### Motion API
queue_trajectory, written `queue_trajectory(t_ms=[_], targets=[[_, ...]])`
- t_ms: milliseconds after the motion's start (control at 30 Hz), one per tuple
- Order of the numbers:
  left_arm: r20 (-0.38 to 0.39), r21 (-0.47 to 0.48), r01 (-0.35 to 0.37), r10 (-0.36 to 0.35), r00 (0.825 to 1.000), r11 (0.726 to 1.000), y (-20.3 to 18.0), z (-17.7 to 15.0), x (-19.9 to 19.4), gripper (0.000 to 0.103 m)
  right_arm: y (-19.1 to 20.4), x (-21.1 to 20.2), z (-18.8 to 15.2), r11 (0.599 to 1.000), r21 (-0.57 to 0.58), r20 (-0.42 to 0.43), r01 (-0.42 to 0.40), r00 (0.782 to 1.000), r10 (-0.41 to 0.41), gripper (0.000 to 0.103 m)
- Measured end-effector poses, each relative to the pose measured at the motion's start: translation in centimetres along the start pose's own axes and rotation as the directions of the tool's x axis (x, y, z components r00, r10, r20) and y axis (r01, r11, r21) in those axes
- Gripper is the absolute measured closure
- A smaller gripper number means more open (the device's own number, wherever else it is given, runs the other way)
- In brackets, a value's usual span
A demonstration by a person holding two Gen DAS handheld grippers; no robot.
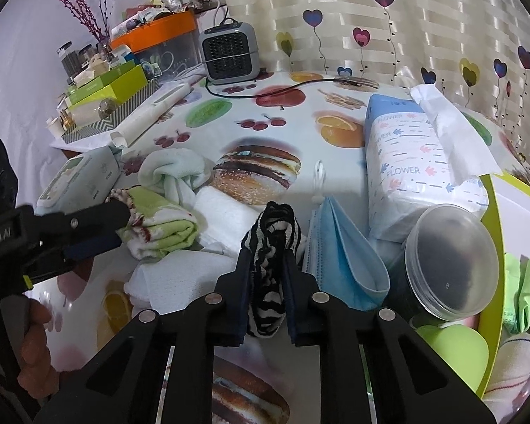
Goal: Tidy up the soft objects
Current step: 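Grasp the green towel with the left gripper while the right grasps the striped sock, then carry the green towel with the left gripper while the right carries the striped sock to the tray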
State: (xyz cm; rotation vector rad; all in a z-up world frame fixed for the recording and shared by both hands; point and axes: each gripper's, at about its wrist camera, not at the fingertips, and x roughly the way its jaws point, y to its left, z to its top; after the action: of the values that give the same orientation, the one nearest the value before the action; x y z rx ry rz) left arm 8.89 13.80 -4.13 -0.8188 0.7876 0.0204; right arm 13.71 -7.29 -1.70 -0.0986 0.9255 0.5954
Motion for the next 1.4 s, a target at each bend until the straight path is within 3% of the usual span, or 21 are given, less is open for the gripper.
queue_trajectory(t_ms=[300,333,467,567,800,1033,1400], targets=[[-0.024,-0.082,-0.062,0.060,0.998,0.995,1.3,0.8,2.2,0.039,0.1,-0.4,0.0,1.000,0.004,0.010,-0.011,1.000,0.011,0.086],[-0.020,-0.075,-0.065,0.063,0.998,0.995,1.3,0.9,2.2,0.042,0.1,-0.5,-0.1,1.000,0.005,0.012,-0.013,1.000,0.013,0.086],[0.000,-0.022,-0.114,0.114,0.993,0.993,0.9,1.0,2.1,0.071,0.2,-0.9,-0.1,1.000,0.003,0.023,-0.021,1.000,0.021,0.086],[0.024,0.013,-0.129,0.129,0.991,0.992,0.5,0.9,1.4,0.078,0.3,-1.5,-0.2,1.000,0.002,0.036,-0.029,0.999,0.029,0.086],[0.117,0.124,-0.135,0.121,0.986,0.983,-1.5,0.4,-2.0,0.080,0.4,-3.4,-0.5,0.999,0.008,0.081,-0.041,0.996,0.040,0.086],[0.159,0.252,-0.093,0.053,0.986,0.963,-4.6,-0.8,-4.9,0.080,1.1,-6.5,-0.6,0.999,-0.001,0.153,-0.050,0.987,0.049,0.086],[0.189,0.448,-0.061,-0.028,0.982,0.892,-9.2,-4.1,-7.7,0.080,1.6,-11.3,-1.8,1.000,0.001,0.238,-0.016,0.971,0.015,0.086]])
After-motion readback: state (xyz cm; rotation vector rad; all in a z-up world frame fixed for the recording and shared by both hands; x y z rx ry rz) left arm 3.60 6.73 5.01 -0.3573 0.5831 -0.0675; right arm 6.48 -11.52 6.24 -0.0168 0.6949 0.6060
